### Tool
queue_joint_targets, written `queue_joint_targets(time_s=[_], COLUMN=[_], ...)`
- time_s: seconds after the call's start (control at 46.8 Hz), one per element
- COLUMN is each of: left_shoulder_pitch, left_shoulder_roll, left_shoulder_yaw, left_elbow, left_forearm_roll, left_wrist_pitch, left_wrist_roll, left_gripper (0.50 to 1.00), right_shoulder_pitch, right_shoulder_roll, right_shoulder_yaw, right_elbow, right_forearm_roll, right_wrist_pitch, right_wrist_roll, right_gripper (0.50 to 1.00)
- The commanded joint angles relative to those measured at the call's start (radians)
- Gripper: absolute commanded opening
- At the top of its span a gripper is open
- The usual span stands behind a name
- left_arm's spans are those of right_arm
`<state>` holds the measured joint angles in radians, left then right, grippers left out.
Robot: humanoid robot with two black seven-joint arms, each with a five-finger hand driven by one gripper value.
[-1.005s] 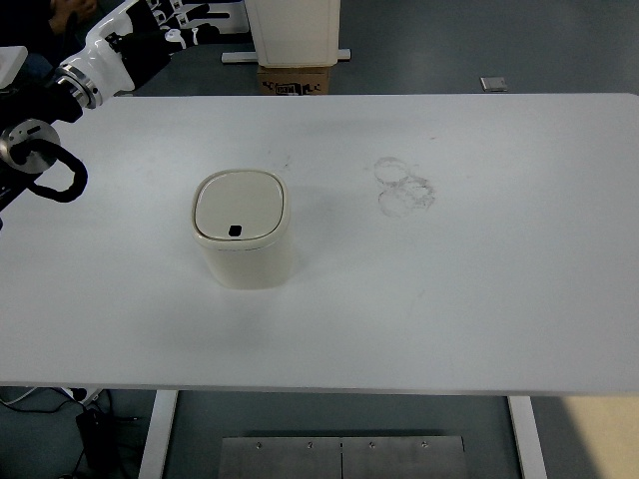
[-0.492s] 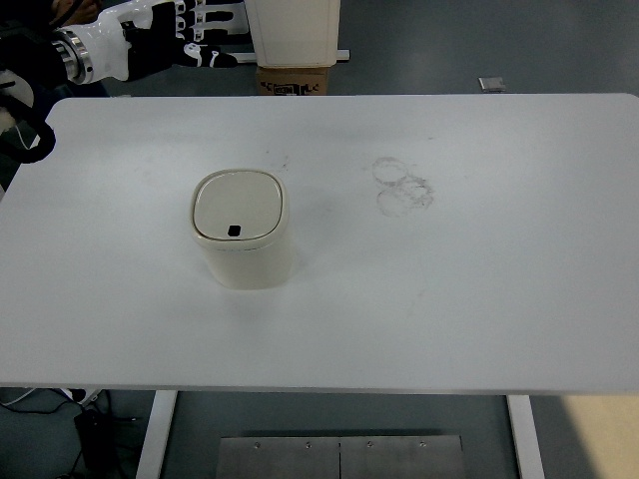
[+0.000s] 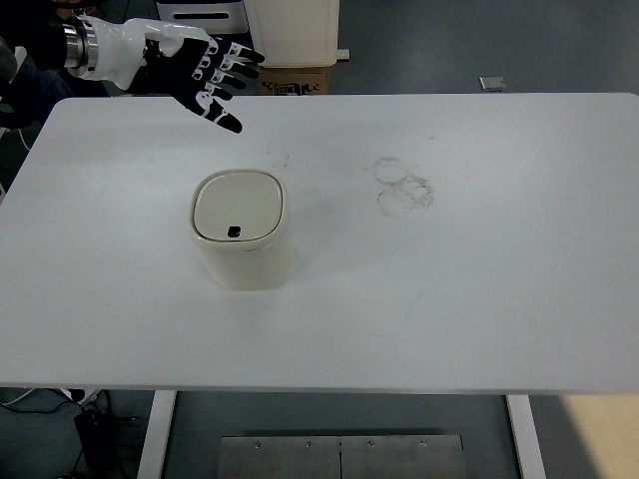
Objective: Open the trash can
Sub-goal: 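Move the left hand over the trash can lid, fingers down, then hook the left hand fingers under the lid's front edge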
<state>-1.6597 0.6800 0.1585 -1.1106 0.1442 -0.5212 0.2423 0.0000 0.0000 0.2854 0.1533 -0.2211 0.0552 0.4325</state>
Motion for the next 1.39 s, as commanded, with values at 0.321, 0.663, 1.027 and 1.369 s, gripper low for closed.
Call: queue_joint_targets(time_s=[0.321, 0.663, 1.027, 1.369], left_shoulder_pitch=[-0.089, -0.161, -0.193, -0.198], left_shoulder_roll=[0.009, 0.013, -0.034, -0.04], left_shoulder_yaw=[0.052, 0.11, 0.193, 0.222], left_elbow=[-0.087, -0.161, -0.255, -0.321], left_forearm_roll=[0.196, 0.302, 0.288, 0.288], left_wrist_pitch=[-0.09, -0.09, -0.09, -0.09], left_wrist_roll=[0.045, 0.054, 0.051, 0.051], left_gripper=[1.0, 1.0, 1.0, 1.0], right_shoulder_pitch=[0.0, 0.0, 0.0, 0.0], right_shoulder_roll=[0.0, 0.0, 0.0, 0.0], right_shoulder_yaw=[0.0, 0.0, 0.0, 0.0], right_elbow=[0.0, 0.0, 0.0, 0.0], right_forearm_roll=[0.0, 0.0, 0.0, 0.0], right_wrist_pitch=[0.0, 0.0, 0.0, 0.0], right_wrist_roll=[0.0, 0.0, 0.0, 0.0], right_gripper=[0.991, 0.991, 0.991, 0.991])
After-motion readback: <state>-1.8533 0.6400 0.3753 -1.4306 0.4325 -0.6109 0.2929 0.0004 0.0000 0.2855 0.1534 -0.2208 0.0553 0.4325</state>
